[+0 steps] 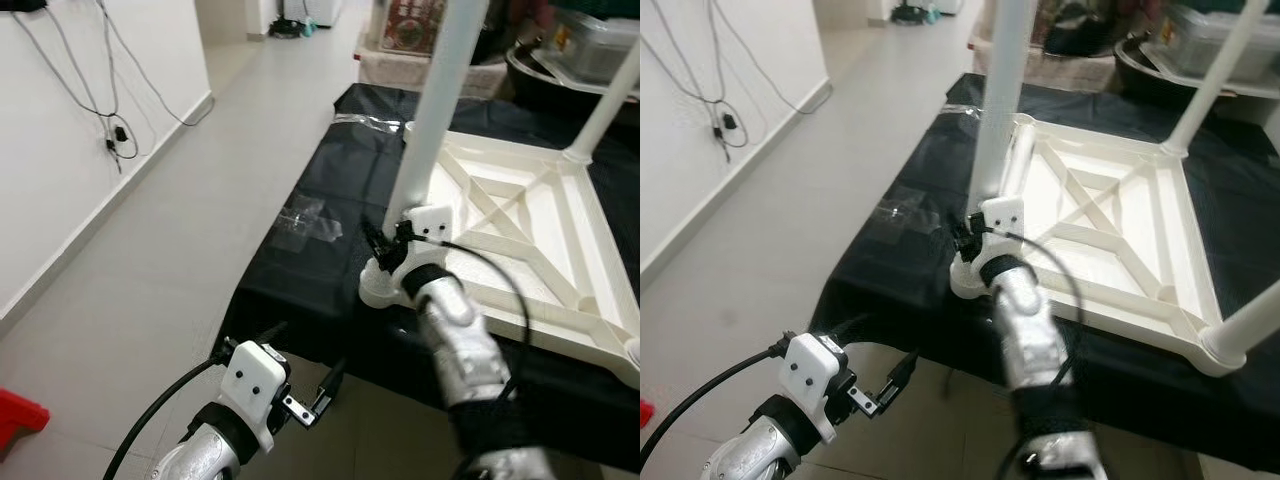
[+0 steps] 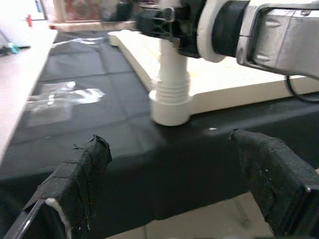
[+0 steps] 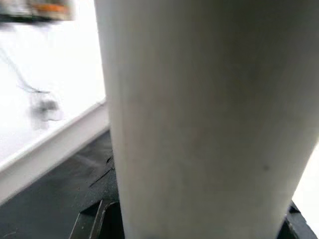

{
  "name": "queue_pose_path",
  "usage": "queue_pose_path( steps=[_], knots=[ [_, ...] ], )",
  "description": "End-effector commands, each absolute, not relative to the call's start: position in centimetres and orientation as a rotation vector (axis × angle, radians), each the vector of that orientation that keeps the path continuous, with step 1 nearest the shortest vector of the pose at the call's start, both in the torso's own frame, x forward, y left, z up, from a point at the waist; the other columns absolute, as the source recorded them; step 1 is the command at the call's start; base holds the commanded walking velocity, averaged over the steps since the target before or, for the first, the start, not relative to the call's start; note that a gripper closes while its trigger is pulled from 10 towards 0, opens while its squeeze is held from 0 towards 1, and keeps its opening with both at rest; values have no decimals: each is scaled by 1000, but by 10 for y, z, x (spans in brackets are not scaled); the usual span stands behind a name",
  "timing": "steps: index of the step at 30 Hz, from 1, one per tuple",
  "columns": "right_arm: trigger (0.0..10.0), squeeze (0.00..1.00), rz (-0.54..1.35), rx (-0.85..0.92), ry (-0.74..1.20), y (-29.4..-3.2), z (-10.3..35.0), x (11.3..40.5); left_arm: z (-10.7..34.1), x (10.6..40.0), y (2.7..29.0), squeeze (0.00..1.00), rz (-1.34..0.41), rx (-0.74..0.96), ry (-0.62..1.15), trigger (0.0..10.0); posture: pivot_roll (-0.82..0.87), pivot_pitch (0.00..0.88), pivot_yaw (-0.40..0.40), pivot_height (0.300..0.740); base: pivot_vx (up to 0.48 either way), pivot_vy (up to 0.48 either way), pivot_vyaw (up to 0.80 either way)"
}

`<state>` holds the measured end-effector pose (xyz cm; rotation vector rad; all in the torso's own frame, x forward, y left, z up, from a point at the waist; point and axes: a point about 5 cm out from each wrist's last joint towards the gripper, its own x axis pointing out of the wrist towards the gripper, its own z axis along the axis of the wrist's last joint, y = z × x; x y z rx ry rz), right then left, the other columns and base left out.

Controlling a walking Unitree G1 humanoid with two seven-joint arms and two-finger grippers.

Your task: Building children table

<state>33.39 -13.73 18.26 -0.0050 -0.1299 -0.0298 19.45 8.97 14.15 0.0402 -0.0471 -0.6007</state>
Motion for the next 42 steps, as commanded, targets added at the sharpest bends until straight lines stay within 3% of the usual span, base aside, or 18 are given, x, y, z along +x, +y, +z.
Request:
queue_pose_path(
  steps=[1,7,11,12,13,14,15,20,21,28,29,31,35,42],
  knots=[
    [0,0,-275,-30,9,-167,156,323,136,195,91,0,-601,47,-27,10000,86,145,-56,740,0,0,0],
    [0,0,-554,90,26,-135,158,312,136,195,91,0,-601,47,-26,10000,91,136,-51,740,0,0,0],
    [0,0,-569,140,60,-117,158,315,135,194,91,0,-602,48,-25,10000,97,132,-55,740,0,0,0],
    [1098,0,-558,150,73,-110,159,316,135,194,91,0,-603,48,-24,10000,97,130,-56,740,0,0,0],
    [1098,0,-558,150,73,-110,159,316,135,194,91,0,-603,48,-24,10000,97,130,-56,740,0,0,0],
    [2941,0,-547,162,84,-106,160,316,135,194,91,0,-604,49,-24,10000,97,130,-55,740,0,0,0],
    [10000,0,-517,153,95,-102,160,317,135,194,91,0,-605,48,-23,10000,96,129,-56,740,0,0,0],
    [10000,0,-351,96,89,-97,161,317,134,194,91,0,-606,46,-20,10000,93,124,-56,740,0,0,0],
    [10000,1000,-317,113,76,-97,161,315,134,194,91,0,-607,47,-19,10000,91,122,-56,740,0,0,0],
    [10000,1000,-290,118,51,-106,157,311,133,194,91,0,-610,48,-20,10000,92,115,-55,740,0,0,0],
    [10000,0,-268,113,19,-111,158,311,133,194,91,0,-611,49,-21,10000,90,114,-53,740,0,0,0],
    [10000,0,-251,111,-3,-114,158,311,133,195,91,0,-611,49,-22,10000,90,114,-53,740,0,0,0],
    [10000,0,-31,195,-60,-119,162,320,133,196,91,0,-611,50,-24,10000,86,113,-50,740,0,0,0],
    [10000,0,462,173,-33,-142,167,338,132,199,91,0,-606,49,-29,10000,88,109,-55,740,0,0,0]
  ],
)
